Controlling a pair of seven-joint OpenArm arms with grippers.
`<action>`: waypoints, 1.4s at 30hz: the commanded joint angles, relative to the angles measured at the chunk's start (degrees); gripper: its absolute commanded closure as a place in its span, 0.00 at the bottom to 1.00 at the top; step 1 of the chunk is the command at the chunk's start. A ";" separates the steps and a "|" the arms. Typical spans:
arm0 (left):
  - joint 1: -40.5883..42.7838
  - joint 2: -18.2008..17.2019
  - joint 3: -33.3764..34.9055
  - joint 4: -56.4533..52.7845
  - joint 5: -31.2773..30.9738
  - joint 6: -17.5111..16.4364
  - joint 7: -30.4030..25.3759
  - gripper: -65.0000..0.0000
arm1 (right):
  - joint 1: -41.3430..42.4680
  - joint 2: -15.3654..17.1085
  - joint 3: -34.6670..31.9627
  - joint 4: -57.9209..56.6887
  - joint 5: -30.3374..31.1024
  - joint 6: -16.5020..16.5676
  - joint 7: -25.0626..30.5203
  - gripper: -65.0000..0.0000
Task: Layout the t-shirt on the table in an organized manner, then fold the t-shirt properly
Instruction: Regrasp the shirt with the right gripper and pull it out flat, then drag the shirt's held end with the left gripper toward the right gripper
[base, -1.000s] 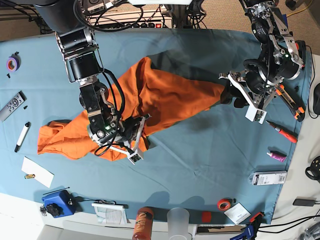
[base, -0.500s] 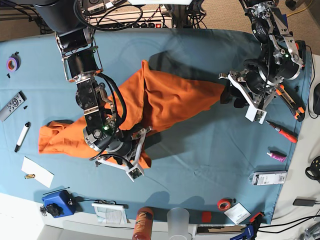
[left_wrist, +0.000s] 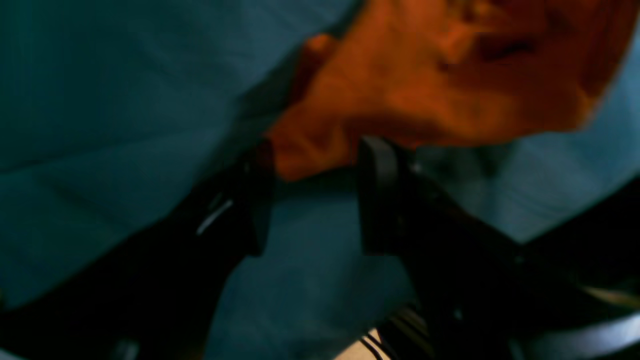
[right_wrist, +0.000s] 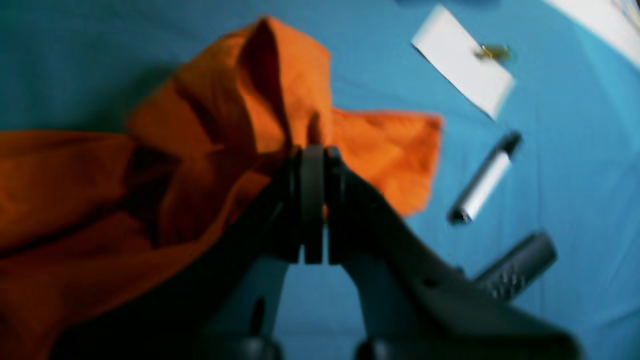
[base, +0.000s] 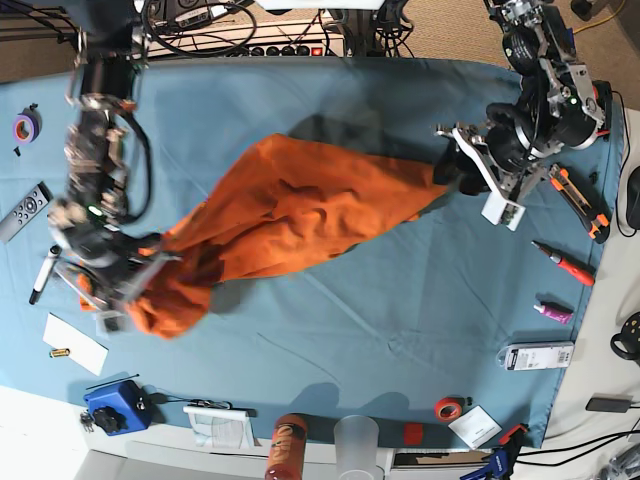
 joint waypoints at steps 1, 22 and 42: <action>-0.46 -0.20 -0.09 0.87 -1.44 -0.26 -0.79 0.57 | -0.28 0.98 2.80 1.88 1.05 0.79 1.14 1.00; -0.44 -0.20 -0.09 -7.52 -4.98 -3.34 0.46 0.57 | -29.00 -6.21 43.32 7.63 19.32 11.15 1.11 1.00; -2.08 -0.20 7.43 -7.61 -0.74 -5.16 -7.30 0.57 | -31.82 -6.03 43.82 7.61 18.29 11.17 2.67 1.00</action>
